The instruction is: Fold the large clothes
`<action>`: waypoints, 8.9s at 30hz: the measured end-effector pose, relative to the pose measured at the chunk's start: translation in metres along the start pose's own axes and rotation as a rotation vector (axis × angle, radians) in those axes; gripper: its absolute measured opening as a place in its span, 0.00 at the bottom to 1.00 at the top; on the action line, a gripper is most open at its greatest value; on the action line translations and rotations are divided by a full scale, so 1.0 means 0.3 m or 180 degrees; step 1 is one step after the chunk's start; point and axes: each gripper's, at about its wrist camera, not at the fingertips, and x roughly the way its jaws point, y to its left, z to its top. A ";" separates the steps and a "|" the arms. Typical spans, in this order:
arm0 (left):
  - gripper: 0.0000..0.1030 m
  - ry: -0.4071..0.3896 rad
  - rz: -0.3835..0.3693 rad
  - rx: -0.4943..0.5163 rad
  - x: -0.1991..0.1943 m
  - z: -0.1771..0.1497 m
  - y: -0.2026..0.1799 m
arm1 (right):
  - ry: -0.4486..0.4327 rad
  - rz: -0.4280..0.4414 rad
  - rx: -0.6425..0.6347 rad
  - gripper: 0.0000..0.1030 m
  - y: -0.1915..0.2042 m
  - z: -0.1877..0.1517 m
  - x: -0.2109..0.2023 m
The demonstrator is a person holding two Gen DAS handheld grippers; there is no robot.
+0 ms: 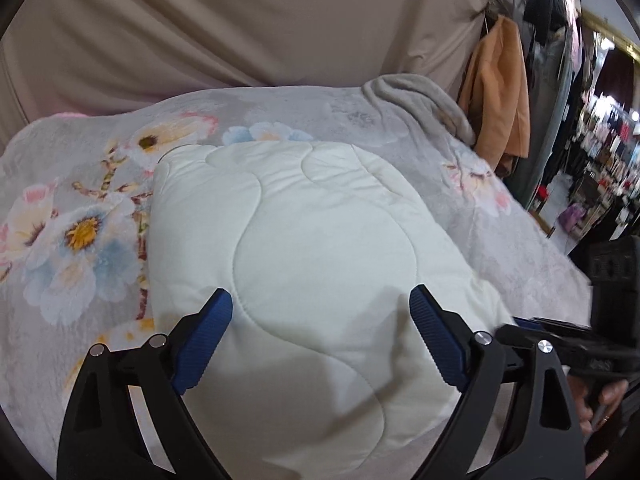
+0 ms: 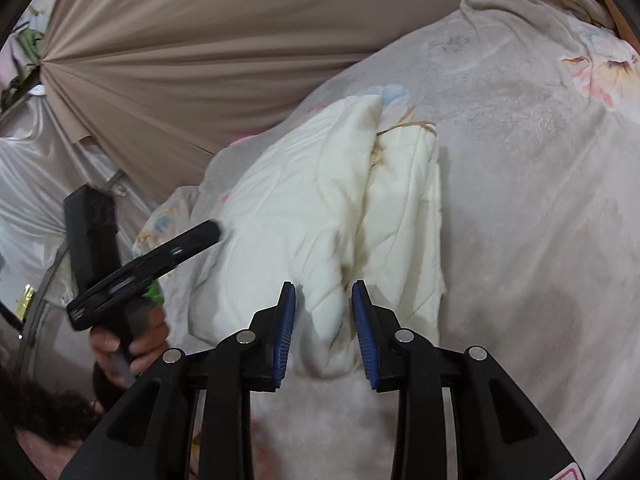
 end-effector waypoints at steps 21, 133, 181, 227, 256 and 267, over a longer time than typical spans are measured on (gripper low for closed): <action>0.96 0.0095 0.0413 0.0387 0.081 -0.062 -0.121 | -0.0208 -0.0356 0.0419 0.16 -0.058 -0.075 -0.039; 0.64 -0.3159 0.0226 0.0717 -1.049 0.291 0.399 | -0.2204 0.0497 -0.1712 0.17 1.057 0.624 -0.136; 0.91 -0.0327 0.1092 -0.0986 -0.046 0.032 1.001 | 0.0010 -0.0754 -0.1111 0.00 0.556 0.362 1.057; 0.92 -0.0176 0.1773 -0.0787 -0.030 -0.278 0.705 | 0.0052 -0.1738 -0.1185 0.53 0.559 -0.068 0.902; 0.90 -0.0125 0.1889 -0.0763 -0.014 -0.278 0.694 | 0.0035 -0.1838 -0.1244 0.53 0.564 -0.073 0.903; 0.89 -0.0116 0.1864 -0.0770 -0.012 -0.277 0.691 | 0.0039 -0.1832 -0.1254 0.53 0.561 -0.069 0.903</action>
